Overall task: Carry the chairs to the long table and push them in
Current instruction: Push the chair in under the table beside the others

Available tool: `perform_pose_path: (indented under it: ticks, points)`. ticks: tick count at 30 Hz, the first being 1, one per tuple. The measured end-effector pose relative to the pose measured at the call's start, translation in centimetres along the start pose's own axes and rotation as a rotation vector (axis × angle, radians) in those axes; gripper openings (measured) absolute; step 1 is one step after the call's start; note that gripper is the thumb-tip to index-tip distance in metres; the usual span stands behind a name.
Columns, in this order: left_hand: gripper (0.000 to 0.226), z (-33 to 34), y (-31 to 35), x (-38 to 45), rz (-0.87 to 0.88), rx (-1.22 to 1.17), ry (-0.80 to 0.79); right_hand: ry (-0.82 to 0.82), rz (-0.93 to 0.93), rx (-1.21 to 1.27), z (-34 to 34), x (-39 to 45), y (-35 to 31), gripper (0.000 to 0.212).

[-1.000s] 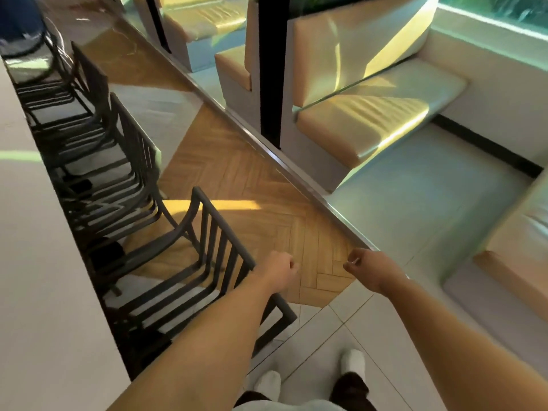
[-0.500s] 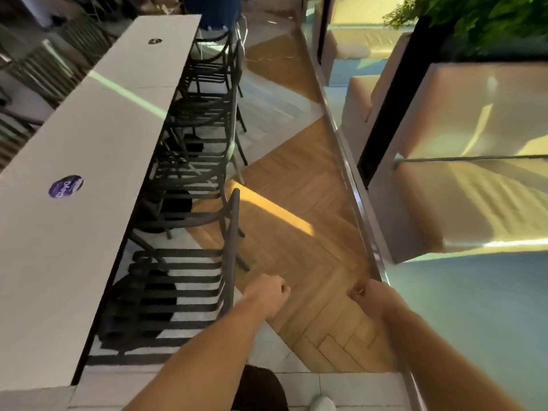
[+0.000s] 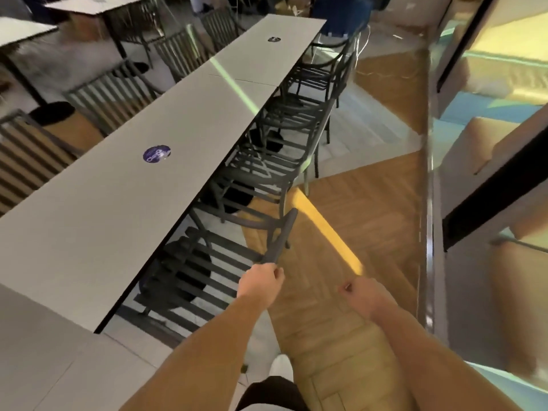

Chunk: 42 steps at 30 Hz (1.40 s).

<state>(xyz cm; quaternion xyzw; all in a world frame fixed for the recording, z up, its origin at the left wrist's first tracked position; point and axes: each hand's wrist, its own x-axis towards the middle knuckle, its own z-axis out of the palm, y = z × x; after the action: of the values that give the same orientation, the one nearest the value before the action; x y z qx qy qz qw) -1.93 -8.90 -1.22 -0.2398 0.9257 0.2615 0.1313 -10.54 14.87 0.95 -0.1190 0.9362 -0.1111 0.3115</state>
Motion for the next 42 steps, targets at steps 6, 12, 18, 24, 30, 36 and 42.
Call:
perform_pose_path:
  ticks: [6,12,18,24,30,36,42]
  points:
    - [0.036,-3.1,-0.9,3.5,-0.101,-0.018,0.04,0.007,-0.178,-0.033,-3.5,5.3,-5.3,0.022]
    - [0.033,-4.4,-2.2,5.2,-0.209,-0.073,0.046,-0.034,-0.371,-0.081,-5.8,10.4,-9.3,0.022]
    - [0.035,-3.5,-2.3,6.1,-0.368,-0.161,0.131,-0.073,-0.598,-0.241,-7.3,14.8,-12.5,0.024]
    - [0.032,-1.7,0.3,6.7,-0.542,-0.311,0.264,-0.178,-0.808,-0.371,-9.4,18.7,-13.5,0.028]
    - [0.029,0.8,1.8,5.6,-0.722,-0.396,0.372,-0.235,-0.953,-0.517,-10.6,20.9,-14.7,0.028]
    - [0.025,3.4,-0.1,2.0,-0.812,-0.473,0.286,-0.289,-1.054,-0.649,-8.4,21.2,-16.3,0.044]
    - [0.052,5.2,-3.1,-1.7,-0.823,-0.539,0.174,-0.379,-1.033,-0.758,-4.5,21.1,-17.4,0.061]
